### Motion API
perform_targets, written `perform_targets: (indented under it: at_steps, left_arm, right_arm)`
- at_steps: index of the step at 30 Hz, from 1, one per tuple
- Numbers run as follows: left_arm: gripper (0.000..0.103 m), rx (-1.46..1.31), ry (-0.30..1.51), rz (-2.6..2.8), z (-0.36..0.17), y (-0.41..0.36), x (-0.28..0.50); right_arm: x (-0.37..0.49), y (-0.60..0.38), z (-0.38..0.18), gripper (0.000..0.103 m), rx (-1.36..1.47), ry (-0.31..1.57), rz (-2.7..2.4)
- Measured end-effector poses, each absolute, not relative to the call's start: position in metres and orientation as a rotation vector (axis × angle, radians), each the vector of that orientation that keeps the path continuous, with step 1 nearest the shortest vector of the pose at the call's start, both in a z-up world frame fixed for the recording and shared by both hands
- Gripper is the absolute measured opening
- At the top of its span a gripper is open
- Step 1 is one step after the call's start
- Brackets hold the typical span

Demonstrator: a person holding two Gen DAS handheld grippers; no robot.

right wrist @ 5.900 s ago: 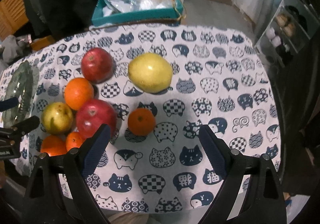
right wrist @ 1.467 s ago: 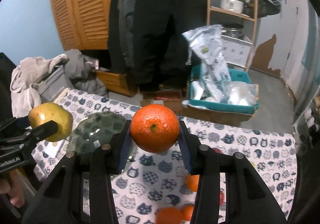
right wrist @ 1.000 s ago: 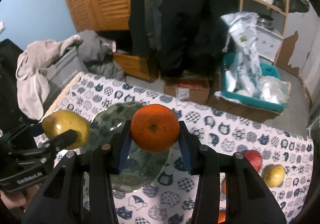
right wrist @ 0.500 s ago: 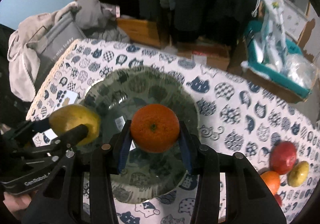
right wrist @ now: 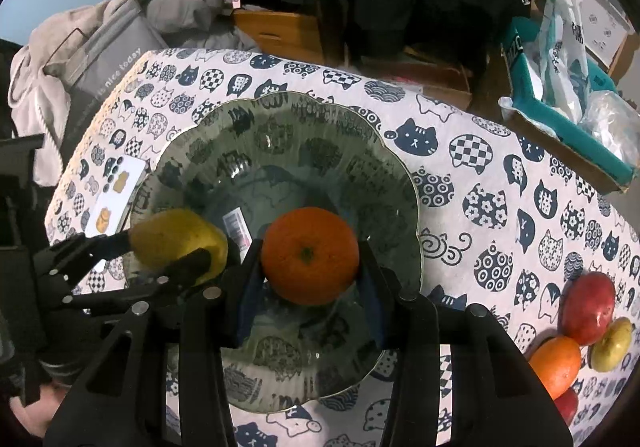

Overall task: Organize fruits
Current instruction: 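Carry yellow-green fruit with left tool while right tool carries orange to green bowl, then lower and release yellow-green fruit in bowl while right tool releases orange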

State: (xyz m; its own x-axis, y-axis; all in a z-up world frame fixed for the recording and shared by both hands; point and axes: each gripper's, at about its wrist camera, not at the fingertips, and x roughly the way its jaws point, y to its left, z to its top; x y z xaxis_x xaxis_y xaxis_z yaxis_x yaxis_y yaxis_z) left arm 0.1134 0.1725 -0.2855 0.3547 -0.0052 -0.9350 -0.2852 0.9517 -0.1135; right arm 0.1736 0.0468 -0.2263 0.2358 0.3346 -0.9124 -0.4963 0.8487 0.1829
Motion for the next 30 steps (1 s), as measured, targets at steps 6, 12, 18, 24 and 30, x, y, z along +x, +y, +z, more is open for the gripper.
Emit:
perform_targets:
  at_steps: [6, 12, 18, 24, 30]
  left_arm:
    - [0.069, -0.289, 1.187, 0.179, -0.284, 0.174, 0.114]
    - [0.07, -0.32, 1.188, 0.178, -0.282, 0.179, 0.112]
    - [0.08, -0.332, 1.164, 0.186, -0.271, 0.185, 0.105]
    - [0.08, -0.362, 1.137, 0.192, -0.255, 0.194, 0.092]
    - [0.08, -0.366, 1.128, 0.204, -0.247, 0.197, 0.083]
  right_arm:
    - [0.175, 0.046, -0.229, 0.044, -0.147, 1.215, 0.575]
    - [0.176, 0.047, -0.235, 0.044, -0.136, 1.24, 0.577]
    - [0.177, 0.048, -0.245, 0.044, -0.124, 1.276, 0.583]
    - [0.173, 0.053, -0.255, 0.044, -0.143, 1.308, 0.595]
    - [0.168, 0.063, -0.26, 0.045, -0.18, 1.322, 0.616]
